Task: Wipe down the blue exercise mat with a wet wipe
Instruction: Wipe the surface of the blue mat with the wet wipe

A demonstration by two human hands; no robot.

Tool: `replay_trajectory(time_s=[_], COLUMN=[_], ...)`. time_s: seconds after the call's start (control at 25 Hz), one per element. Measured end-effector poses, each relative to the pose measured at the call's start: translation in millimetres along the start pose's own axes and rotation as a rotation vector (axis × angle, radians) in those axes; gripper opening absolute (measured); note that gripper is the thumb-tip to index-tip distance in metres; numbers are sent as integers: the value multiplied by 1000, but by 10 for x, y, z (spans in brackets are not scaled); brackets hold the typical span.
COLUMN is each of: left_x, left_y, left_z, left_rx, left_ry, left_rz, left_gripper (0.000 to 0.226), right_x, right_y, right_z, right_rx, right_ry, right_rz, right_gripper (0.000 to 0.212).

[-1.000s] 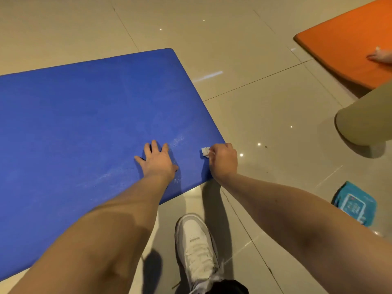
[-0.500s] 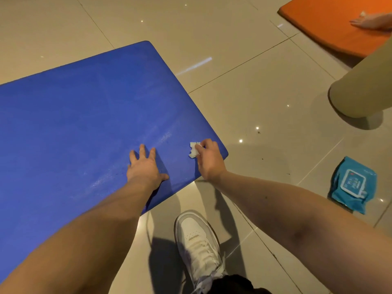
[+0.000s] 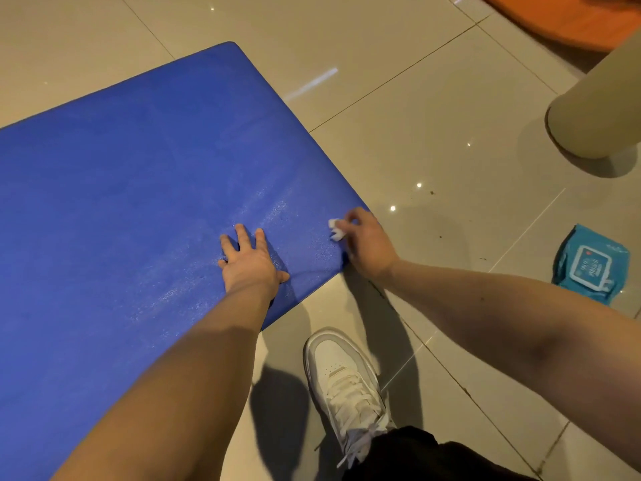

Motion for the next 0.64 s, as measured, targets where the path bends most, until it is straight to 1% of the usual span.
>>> replay_trajectory(time_s=[0.04,0.08,0.16,0.2,0.24,0.28,0.44,0.52,0.64], left_x=[-5,-14,-30,-39,-46,-49,-47,-48,-19], left_y=[-1,1,-7,-9,-11,-16,-56,-91,-128], left_z=[9,25,56,59,61,61,98,145,201], left_rx=[-4,-7,-16,-23,-30,-35,-79,-108,-120], left_ry=[-4,-8,-11,-15,-20,-25,-60,-87,-103], left_rz=[0,-1,-2,-6,-12,-18,-33,-46,-52], left_gripper=[110,110,111,112,112,113,115,117,116], right_x=[-71,-115,-97,-103,-110,-130,-194,-182,-128], right_y=[-138,-235,-227,-199,-153,-124,-123,-122,-60], right_z=[137,276,392,409,419,431,461,429,348], right_rx=[63,201,379,398,362,295,75,53,17], right_ry=[88,102,-4,-30,-14,54,292,317,334], right_rz=[41,54,-16,-20,-19,16,85,118,121], right_gripper=[20,15,25,30,34,35,18,14,11])
Point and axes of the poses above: each hand's wrist, its own x-axis away from the middle knuckle, its own y-axis out of the palm, z = x × y, the point moved 5 cm from there along -x, towards the middle knuckle, and after that the axes turned 10 degrees about x, right-handed, at the moved point
